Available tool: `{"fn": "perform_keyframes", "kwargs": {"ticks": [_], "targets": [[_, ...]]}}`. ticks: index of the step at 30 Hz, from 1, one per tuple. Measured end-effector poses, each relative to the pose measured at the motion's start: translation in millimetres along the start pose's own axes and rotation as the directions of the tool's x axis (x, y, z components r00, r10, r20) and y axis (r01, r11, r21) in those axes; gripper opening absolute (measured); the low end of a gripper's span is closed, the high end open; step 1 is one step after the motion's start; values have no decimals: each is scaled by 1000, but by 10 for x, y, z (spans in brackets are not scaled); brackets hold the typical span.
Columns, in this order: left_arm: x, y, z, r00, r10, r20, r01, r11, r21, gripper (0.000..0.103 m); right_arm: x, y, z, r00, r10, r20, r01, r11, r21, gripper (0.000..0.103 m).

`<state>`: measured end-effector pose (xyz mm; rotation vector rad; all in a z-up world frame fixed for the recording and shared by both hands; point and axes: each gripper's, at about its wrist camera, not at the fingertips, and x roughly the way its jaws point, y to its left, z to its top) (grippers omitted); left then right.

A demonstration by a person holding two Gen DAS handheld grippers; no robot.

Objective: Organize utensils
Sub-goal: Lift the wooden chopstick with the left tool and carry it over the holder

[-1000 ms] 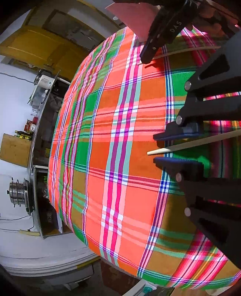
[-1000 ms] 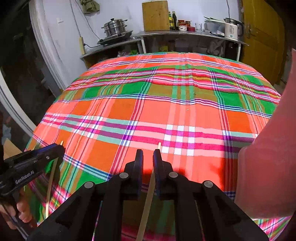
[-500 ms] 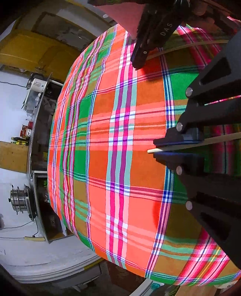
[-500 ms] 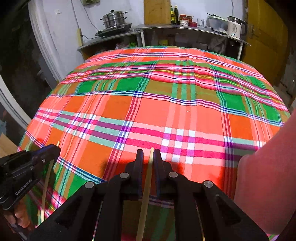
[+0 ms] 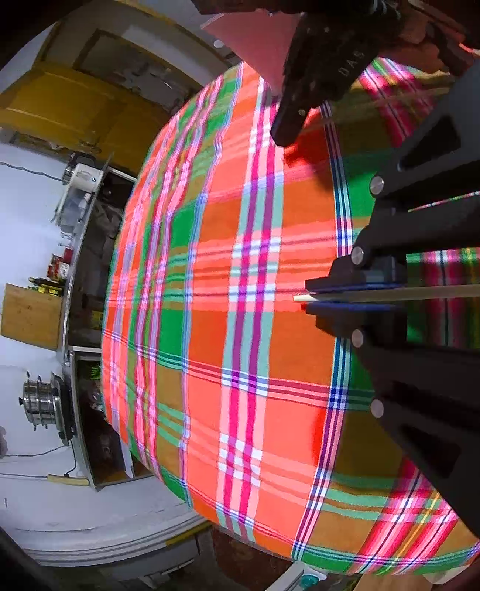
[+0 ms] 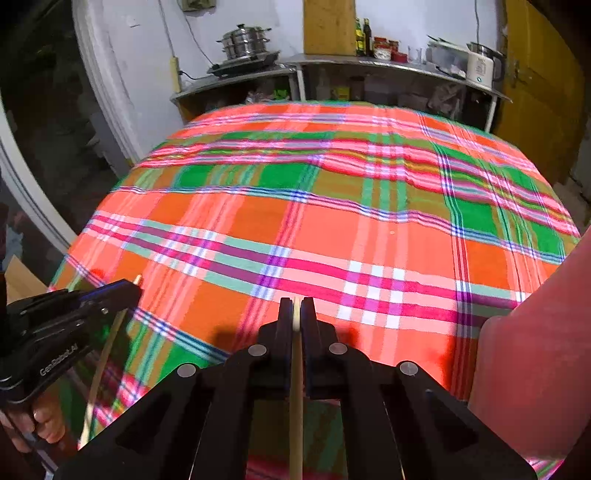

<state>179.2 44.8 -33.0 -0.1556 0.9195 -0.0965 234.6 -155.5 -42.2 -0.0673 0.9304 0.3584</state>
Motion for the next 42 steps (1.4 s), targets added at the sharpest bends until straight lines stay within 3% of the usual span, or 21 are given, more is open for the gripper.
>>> {"fn": "perform_keyframes", "kwargs": {"ticks": [10,24,42], "targets": [[-526,-116,126,994,-57,93,55,998,21,6,-473,211,77,994,41,106,-36,998,-46,4],[-1160,-381,177,975,-118,189,104,991,82,6,-1272,290,59,963,82,258,-68,996,-65,4],[-1541,-837,46,961,-196,197,165,973,162,6,-1941,-12,-184,933,49,355,-48,999,-11,4]]}}
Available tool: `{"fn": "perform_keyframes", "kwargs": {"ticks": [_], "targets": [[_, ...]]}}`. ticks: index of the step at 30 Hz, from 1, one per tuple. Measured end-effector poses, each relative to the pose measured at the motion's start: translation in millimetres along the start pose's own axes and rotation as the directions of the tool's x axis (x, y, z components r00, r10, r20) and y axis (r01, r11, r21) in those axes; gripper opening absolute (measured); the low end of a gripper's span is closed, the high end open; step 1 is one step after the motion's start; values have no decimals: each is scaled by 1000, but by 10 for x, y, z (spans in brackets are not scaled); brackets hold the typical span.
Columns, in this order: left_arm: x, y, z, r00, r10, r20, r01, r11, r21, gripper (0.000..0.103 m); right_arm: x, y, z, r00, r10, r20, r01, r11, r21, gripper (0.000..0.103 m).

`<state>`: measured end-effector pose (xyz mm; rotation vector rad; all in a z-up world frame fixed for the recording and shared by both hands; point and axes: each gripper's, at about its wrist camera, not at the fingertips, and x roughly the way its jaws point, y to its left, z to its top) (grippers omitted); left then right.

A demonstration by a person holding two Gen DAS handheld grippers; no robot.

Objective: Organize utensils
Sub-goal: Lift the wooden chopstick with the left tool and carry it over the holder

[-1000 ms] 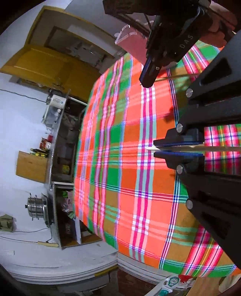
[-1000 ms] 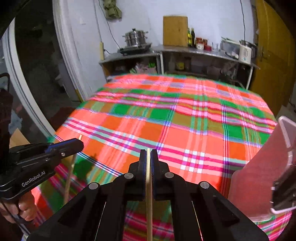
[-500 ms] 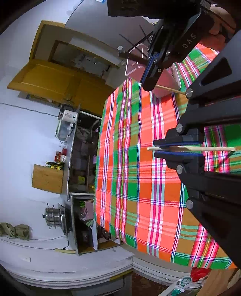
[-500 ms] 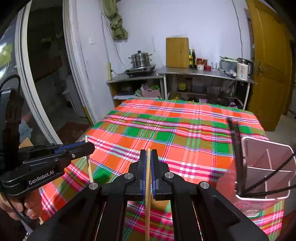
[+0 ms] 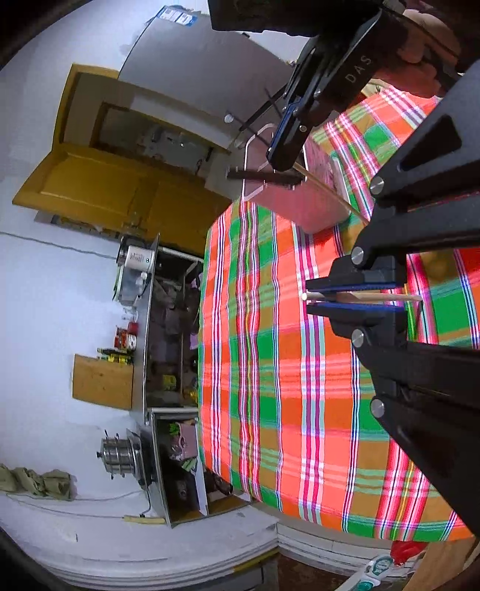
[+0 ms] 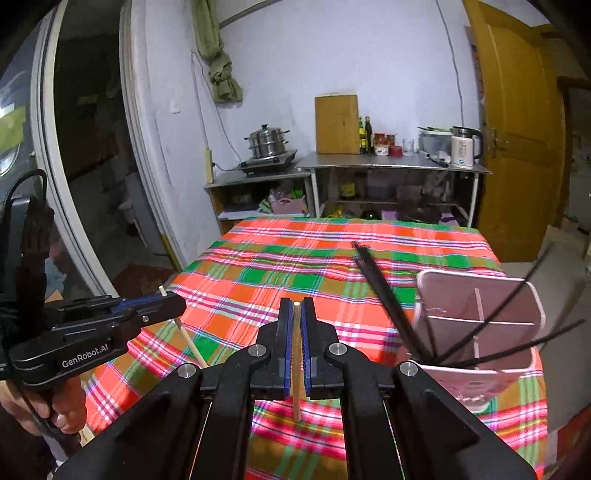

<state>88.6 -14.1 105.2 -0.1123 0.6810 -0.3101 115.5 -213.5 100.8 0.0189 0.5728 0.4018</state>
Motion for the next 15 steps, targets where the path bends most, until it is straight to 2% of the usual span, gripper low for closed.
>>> {"fn": "perform_keyframes", "kwargs": {"ticks": [6,15], "targets": [[28,-327,17,998,-65,-14,65,997,31,6,-280,-180,-14,999,-32,38,31,999,28,4],[205,-861,159,985,-169,-34,172,982,78,6,-603,-610,-95,992,-112,62,105,989,105,4]]}}
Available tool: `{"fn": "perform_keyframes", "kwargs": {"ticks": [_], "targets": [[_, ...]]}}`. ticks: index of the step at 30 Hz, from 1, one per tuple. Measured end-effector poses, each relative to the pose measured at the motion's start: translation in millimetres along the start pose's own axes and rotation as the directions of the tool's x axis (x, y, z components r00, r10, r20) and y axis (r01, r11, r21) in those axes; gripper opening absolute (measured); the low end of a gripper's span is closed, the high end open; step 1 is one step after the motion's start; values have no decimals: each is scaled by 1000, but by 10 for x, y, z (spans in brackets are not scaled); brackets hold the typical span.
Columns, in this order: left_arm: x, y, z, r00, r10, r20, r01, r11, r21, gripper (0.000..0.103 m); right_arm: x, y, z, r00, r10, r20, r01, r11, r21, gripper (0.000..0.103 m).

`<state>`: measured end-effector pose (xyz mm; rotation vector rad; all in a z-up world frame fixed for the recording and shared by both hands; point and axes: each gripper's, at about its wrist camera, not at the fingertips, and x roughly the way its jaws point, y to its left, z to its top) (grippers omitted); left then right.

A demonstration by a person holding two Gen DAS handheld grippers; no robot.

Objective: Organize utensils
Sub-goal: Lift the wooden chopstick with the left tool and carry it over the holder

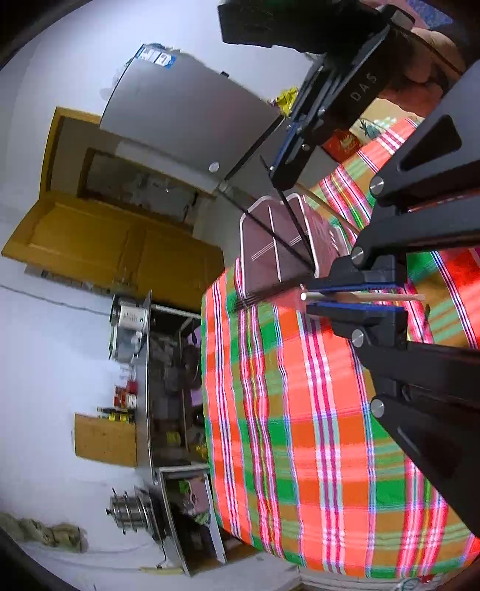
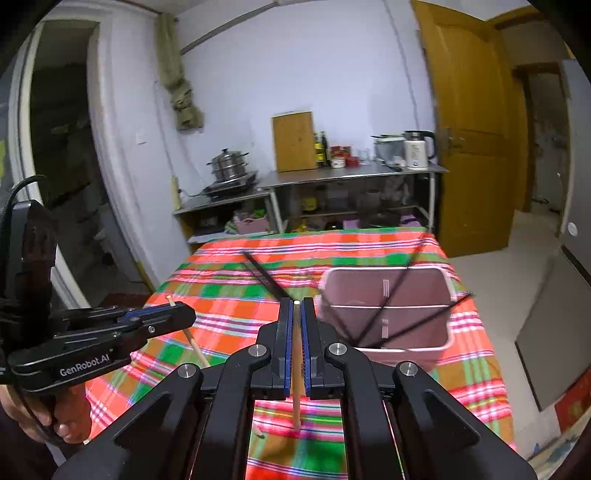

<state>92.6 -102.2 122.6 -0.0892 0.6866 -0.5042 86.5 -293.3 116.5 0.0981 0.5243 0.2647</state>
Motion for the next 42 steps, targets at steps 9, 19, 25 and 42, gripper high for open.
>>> {"fn": "perform_keyframes", "kwargs": {"ticks": [9,19,25,42], "targets": [[-2,-237,515,996,-57,71,56,998,8,6,-279,-271,281,995,-54,88,52,998,33,4],[95,-397,956,988,-68,142,63,997,40,6,-400,-352,705,979,-76,192,71,997,36,4],[253,-409,1023,986,-52,159,45,998,47,6,-233,-448,754,976,-89,198,80,995,53,4],[811,-328,618,999,-20,48,17,997,70,7,229,-669,311,993,-89,83,81,992,94,4]]}}
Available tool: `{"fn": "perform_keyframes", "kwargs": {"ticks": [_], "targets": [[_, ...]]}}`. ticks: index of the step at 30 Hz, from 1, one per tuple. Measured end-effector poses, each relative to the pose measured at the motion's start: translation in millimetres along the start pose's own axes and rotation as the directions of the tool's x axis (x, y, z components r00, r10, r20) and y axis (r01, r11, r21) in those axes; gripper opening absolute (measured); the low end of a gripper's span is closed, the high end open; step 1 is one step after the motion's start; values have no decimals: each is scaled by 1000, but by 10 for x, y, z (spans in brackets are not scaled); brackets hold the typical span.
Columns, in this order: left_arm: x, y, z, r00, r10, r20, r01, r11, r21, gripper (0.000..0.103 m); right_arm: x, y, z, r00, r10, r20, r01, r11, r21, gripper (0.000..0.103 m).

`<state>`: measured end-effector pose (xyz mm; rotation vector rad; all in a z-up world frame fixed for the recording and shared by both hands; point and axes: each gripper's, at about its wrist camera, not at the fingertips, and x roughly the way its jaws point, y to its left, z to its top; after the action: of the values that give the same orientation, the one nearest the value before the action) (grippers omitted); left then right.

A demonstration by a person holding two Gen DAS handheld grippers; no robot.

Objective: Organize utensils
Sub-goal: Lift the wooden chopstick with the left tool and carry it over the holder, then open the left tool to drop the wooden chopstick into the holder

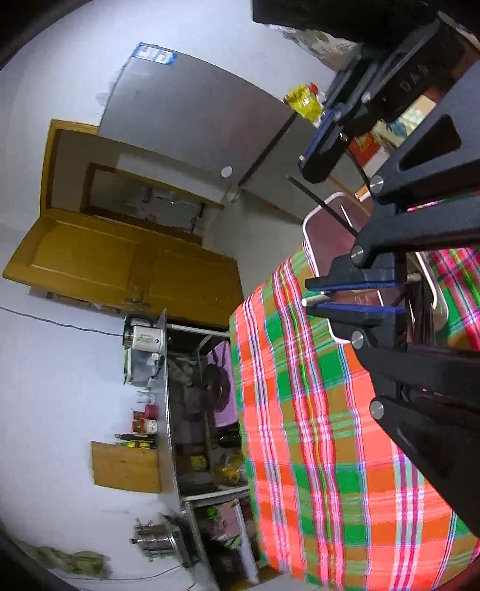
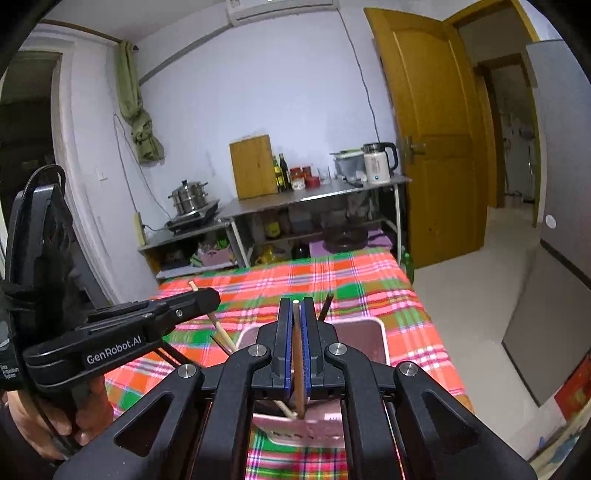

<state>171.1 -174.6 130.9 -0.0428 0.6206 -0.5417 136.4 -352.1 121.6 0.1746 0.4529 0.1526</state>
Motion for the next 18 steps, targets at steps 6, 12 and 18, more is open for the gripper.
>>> {"fn": "perform_keyframes", "kwargs": {"ticks": [6,12,18], "targets": [[-42,-36,-1,1000,-20,-7,20,1000,6,17,10,-6,-29,1000,3,-12,-3,1000,7,5],[-173,2,9,999,-37,20,37,999,-17,34,-49,36,-10,1000,2,-14,-2,1000,-3,11],[-396,43,-14,997,-46,62,48,998,-36,36,-186,59,30,1000,7,16,-7,1000,0,11]]}}
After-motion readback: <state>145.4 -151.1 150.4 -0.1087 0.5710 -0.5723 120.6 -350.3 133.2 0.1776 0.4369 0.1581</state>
